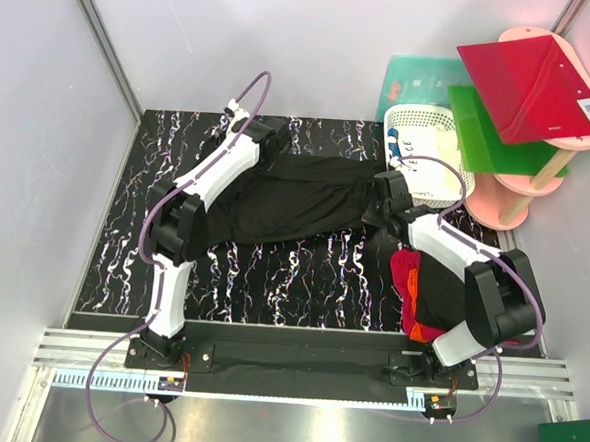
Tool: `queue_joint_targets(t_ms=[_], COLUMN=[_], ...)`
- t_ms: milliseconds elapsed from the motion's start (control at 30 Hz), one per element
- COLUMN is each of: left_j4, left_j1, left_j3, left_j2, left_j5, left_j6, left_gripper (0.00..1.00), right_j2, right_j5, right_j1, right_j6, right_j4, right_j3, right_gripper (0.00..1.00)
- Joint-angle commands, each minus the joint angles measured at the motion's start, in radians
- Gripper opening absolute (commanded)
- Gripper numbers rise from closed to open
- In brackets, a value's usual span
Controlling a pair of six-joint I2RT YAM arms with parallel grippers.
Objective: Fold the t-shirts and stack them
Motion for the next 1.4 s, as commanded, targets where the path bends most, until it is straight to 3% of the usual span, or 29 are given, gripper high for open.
queue_joint_targets(t_ms=[0,133,167,267,300,400,533,767,1033,1067,1200,1367], left_j4=[0.028,0.039,0.041,0.090,0.119,0.250,0.305,0.308,0.355,0.366,0.450,0.628], left_j1=[0.023,0.037,0.037,0.037,0.037,0.037,0.039,0.040,0.036,0.036,0.031,0.056], left_j3=[0.091,0.168,0.158,0.052,0.008,-0.181,-0.322,-0.366,-0.476,-0.494,-0.609,-0.792], left_j2=[0.004,0.063,0.058,-0.004,-0.029,-0.139,-0.213,-0.210,-0.287,-0.301,-0.411,-0.528], left_j5=[-0.064,-0.044,-0.027,0.018,0.035,0.098,0.108,0.135,0.365,0.382,0.471,0.595], left_j6=[0.139,0.204,0.204,0.181,0.187,0.231,0.238,0.204,0.252,0.255,0.267,0.255], left_gripper=[0.00,0.00,0.07,0.47,0.76,0.91,0.92,0.92,0.99,0.98,0.77,0.79], right_j2=[0.053,0.163,0.182,0.254,0.268,0.306,0.271,0.179,0.364,0.371,0.388,0.375], right_j5=[0.102,0.136,0.145,0.153,0.167,0.219,0.224,0.271,0.244,0.228,0.205,0.201], right_j1=[0.004,0.000,-0.001,-0.004,-0.006,-0.009,-0.013,-0.016,-0.039,-0.042,-0.042,-0.041], right_j6=[-0.015,-0.020,-0.020,-0.017,-0.011,0.009,0.009,-0.023,-0.035,-0.032,-0.026,-0.038], right_j4=[0.038,0.041,0.040,0.030,0.026,0.021,0.026,0.092,0.092,0.092,0.095,0.096], right_j3=[0.074,0.132,0.152,0.186,0.194,0.206,0.218,0.208,0.312,0.312,0.312,0.301], right_gripper=[0.00,0.00,0.00,0.02,0.02,0.03,0.00,0.00,0.01,0.01,0.02,0.02])
